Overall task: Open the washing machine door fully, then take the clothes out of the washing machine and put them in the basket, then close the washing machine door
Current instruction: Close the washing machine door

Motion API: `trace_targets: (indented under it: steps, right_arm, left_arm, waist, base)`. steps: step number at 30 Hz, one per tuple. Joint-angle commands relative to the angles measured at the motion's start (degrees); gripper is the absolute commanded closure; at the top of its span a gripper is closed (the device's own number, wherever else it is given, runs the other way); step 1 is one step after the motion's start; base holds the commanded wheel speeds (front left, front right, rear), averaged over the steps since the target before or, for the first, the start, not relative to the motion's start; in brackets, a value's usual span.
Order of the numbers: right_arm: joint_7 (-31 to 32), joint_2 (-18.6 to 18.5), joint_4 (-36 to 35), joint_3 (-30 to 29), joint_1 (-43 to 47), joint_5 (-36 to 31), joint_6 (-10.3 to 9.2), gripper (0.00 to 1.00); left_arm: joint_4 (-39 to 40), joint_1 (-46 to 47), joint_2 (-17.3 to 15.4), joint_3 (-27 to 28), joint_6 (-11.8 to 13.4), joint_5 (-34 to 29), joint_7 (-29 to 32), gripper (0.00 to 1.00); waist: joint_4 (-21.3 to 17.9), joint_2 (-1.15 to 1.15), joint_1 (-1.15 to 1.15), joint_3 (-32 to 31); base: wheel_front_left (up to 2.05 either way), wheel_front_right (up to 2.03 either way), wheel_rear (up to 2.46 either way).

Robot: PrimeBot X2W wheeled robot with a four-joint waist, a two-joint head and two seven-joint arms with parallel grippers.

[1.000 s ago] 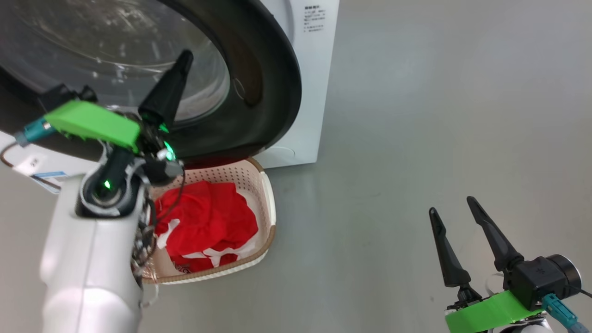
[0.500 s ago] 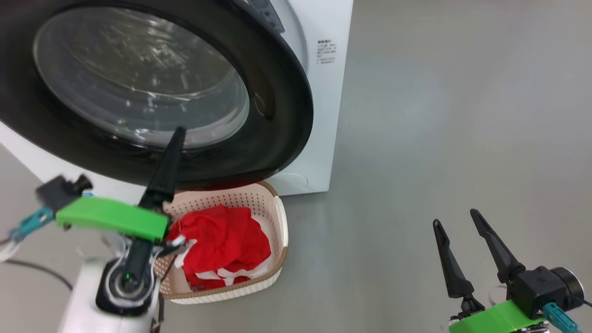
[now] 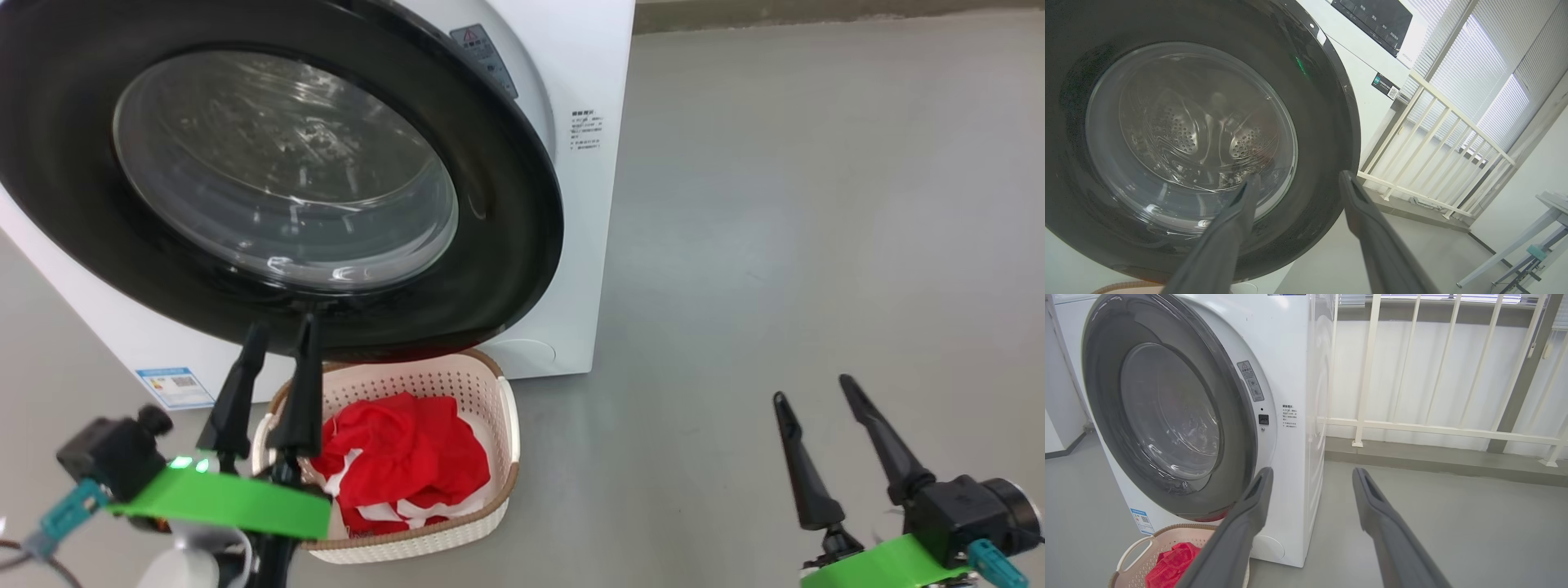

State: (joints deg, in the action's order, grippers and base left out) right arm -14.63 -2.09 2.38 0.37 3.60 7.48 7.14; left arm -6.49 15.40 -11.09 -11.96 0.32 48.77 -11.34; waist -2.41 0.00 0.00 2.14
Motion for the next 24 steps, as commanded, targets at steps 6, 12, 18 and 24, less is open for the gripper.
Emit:
trace_targets:
  steps: [6, 12, 18, 24]
  right_arm:
    - [-0.4, -0.8, -2.2, -0.4, 0.6, 0.0, 0.35, 0.0]
    - [-0.4, -0.8, -2.9, -0.7, 1.3, -0.3, 0.35, 0.0]
    - [-0.4, -0.8, -3.8, -1.3, 2.2, -0.4, 0.35, 0.0]
    - [-0.4, -0.8, -4.4, -1.7, 2.7, -0.5, 0.35, 0.0]
  left_arm:
    - [5.6, -4.1, -4.1, 1.3, 2.4, -12.0, -3.3, 0.0]
    - [8.4, -8.8, -4.8, 2.7, 3.0, -18.2, -3.6, 0.0]
    - [11.2, -13.6, -3.1, 5.1, 3.9, -21.4, -3.6, 0.0]
    - [12.5, -16.6, -1.3, 7.0, 4.0, -23.9, -3.6, 0.0]
  waist:
    - [-0.1, 0.0, 0.0, -1.2]
    - [-0.4, 0.0, 0.0, -1.6]
    - [-0.5, 0.0, 0.0, -2.0]
    - [-0.4, 0.0, 0.0, -2.5]
  base:
    - [0.0, 0.0, 0.0]
    - [0.0, 0.0, 0.0]
    - [0.0, 0.0, 0.0]
    - [0.0, 0.0, 0.0]
